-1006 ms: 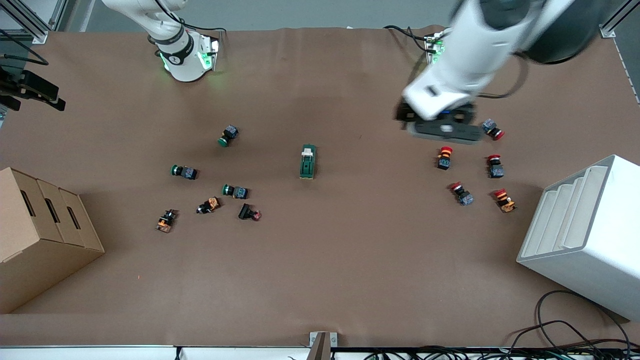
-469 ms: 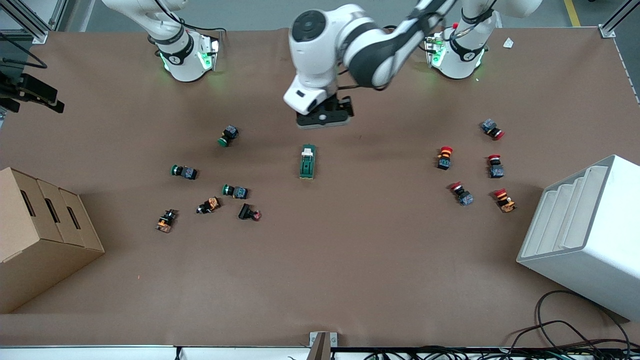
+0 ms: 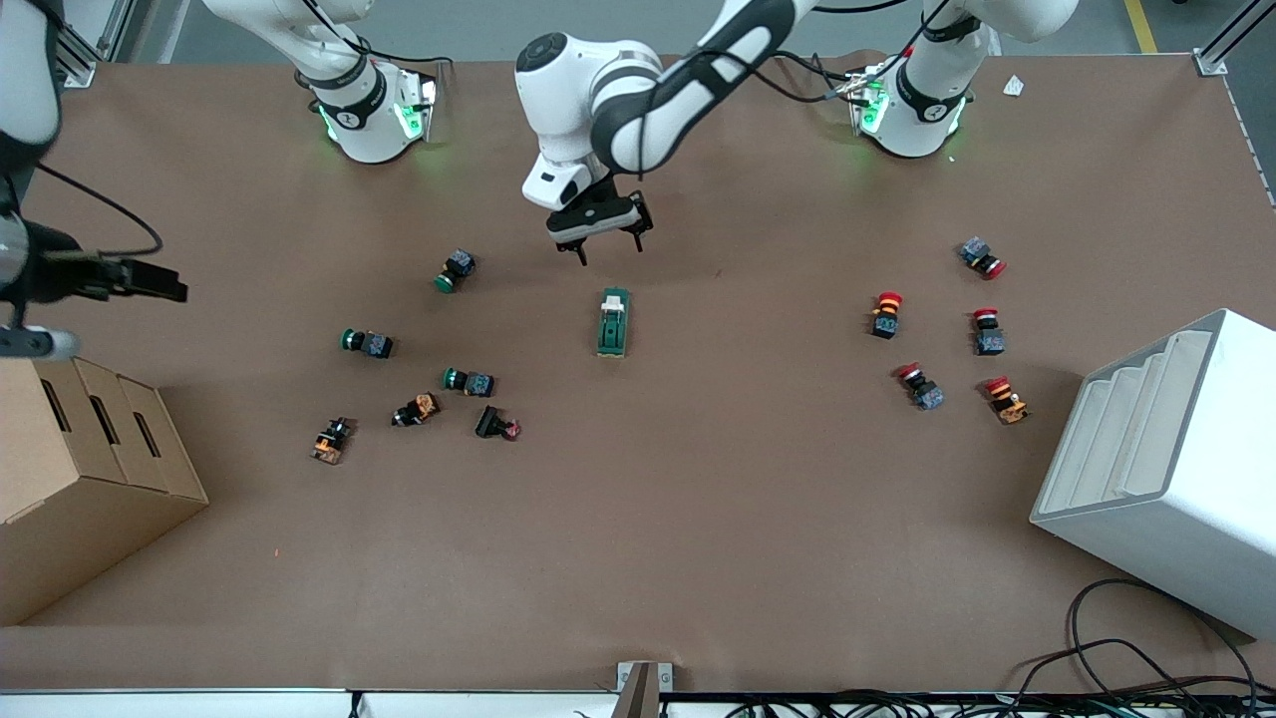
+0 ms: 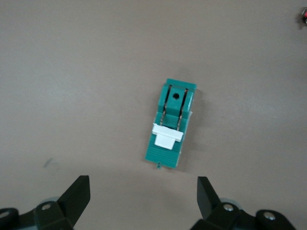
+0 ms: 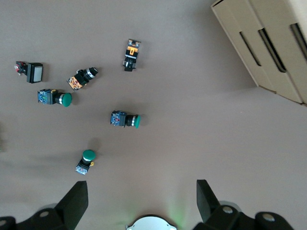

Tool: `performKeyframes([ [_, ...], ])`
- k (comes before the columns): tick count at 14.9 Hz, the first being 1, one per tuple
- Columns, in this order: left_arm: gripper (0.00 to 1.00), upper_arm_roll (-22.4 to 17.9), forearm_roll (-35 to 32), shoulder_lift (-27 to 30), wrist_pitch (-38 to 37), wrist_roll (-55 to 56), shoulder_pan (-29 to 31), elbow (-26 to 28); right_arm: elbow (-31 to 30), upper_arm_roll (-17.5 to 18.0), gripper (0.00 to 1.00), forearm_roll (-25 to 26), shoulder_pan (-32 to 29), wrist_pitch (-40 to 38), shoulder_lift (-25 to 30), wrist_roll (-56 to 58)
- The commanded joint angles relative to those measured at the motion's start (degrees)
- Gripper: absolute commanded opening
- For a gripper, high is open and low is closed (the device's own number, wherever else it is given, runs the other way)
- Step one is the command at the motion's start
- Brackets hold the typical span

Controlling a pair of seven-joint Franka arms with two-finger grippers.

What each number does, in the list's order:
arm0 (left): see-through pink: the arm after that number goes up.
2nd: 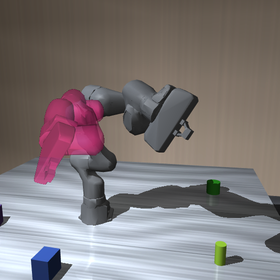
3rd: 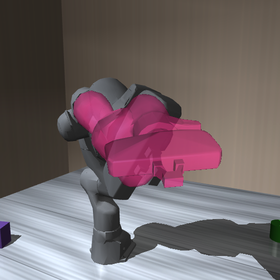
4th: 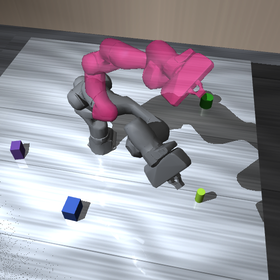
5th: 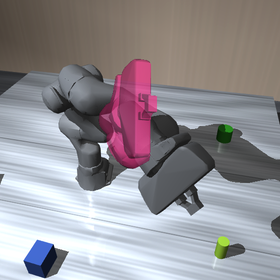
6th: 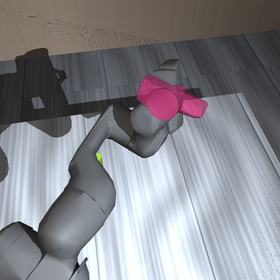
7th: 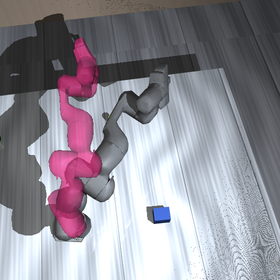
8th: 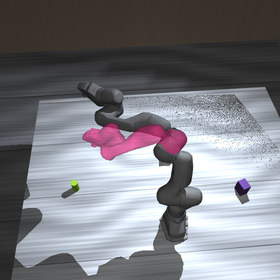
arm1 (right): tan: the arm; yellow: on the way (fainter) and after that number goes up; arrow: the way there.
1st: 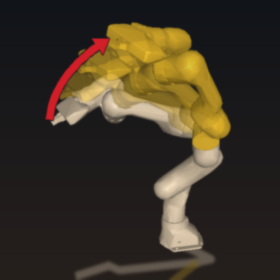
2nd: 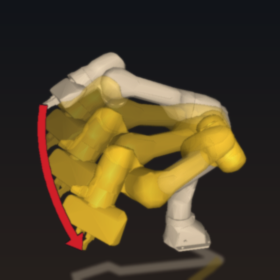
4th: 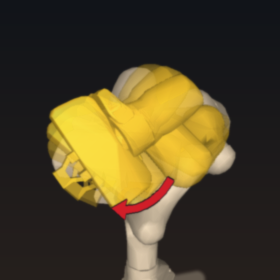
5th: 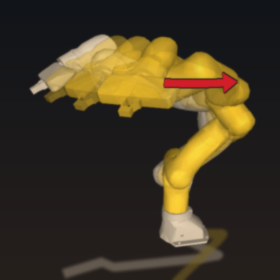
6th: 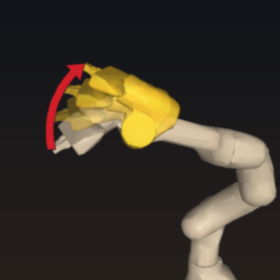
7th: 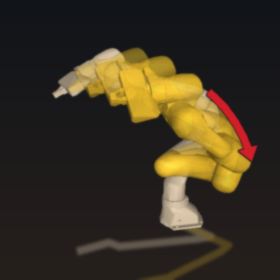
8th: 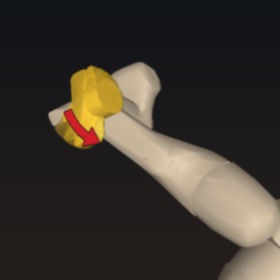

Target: Close load switch with both arms

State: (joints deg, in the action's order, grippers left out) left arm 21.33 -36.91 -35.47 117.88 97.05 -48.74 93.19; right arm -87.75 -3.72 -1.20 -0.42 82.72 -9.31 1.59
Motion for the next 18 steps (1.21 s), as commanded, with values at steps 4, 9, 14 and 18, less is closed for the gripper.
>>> performKeyframes([
  [4,0.97,-0.15,-22.38,-5.22,0.51,20.26,-4.34,4.17,-7.33,0.64,1.00,-6.88,5.32,5.76,1.92,-21.93],
  [9,0.97,-0.15,-38.81,-5.31,0.51,30.55,-5.22,11.91,-22.00,0.64,1.00,-9.59,17.80,17.53,6.58,-44.71],
  [14,0.97,-0.15,-51.14,-6.54,0.95,40.23,-6.01,14.82,-31.51,0.64,1.00,-11.19,31.33,35.28,6.24,-60.73],
  [18,0.97,-0.15,-60.36,-8.29,0.77,49.18,-6.36,15.79,-32.84,0.64,1.00,-11.28,39.16,46.36,0.19,-64.96],
])
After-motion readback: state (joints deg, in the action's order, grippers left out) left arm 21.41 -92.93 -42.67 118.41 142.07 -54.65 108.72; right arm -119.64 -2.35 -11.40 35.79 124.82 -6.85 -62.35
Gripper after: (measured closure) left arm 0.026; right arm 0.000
